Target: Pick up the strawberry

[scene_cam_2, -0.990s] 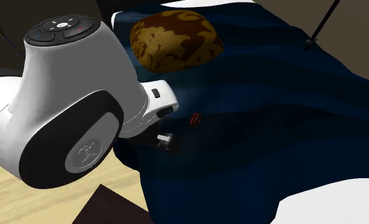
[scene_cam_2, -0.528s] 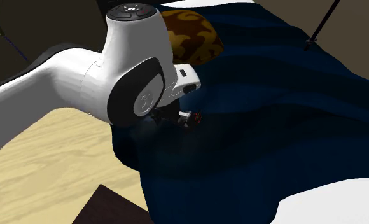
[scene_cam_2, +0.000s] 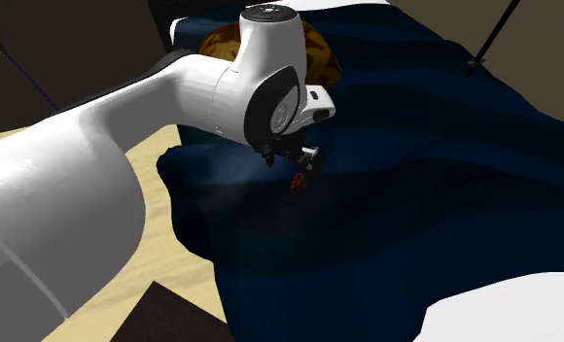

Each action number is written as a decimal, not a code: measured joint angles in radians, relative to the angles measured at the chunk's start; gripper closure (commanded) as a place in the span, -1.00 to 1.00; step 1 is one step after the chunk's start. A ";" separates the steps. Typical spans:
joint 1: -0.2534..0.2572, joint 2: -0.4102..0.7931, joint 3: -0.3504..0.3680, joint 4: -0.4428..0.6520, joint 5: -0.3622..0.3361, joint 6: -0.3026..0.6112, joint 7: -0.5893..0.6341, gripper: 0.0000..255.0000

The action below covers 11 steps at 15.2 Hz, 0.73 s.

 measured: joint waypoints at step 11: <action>-0.014 0.293 -0.015 0.257 0.009 0.010 0.042 -1.00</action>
